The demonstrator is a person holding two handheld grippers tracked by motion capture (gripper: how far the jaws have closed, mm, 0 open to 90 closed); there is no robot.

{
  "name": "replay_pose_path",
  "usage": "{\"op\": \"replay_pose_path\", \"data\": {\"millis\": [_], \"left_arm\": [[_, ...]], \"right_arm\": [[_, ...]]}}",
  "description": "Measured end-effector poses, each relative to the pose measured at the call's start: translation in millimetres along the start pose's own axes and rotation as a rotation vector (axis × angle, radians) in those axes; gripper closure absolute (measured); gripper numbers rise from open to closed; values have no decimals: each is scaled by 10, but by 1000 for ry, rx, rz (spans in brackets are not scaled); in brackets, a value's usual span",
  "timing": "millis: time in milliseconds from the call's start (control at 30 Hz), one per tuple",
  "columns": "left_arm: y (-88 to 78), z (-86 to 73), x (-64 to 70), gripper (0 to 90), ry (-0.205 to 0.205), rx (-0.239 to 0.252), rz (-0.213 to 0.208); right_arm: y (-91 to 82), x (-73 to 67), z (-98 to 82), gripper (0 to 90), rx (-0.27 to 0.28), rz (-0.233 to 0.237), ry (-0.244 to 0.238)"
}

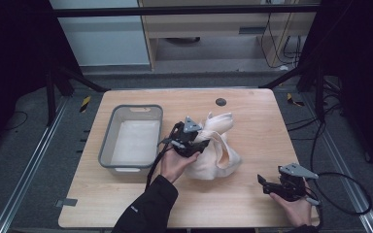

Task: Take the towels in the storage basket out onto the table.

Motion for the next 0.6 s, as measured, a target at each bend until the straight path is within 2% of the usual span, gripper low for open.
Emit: {"op": "replay_pose_path", "data": {"millis": [333,433,600], "left_arm": [[173,-247,-18,657,-17,-30,0],[194,-280,-21,656,-22,-23,-6],[233,-292,-12,639,-7,-26,-1]], "right_arm": [[0,-9,-3,138,-7,1,2],[1,-8,-3,138,-7,0,2],[10,-5,-7,138,-7,-5,-9]]}}
Point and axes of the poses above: each handheld gripper's, and its own axes: y roughly forward along the jaws, z roughly out of its top, x roughly to its right, the point moved 3 cm from there along y, roughly forward along the jaws, and after that the axes turned 3 degrees about -z, right-handed, at the moved point
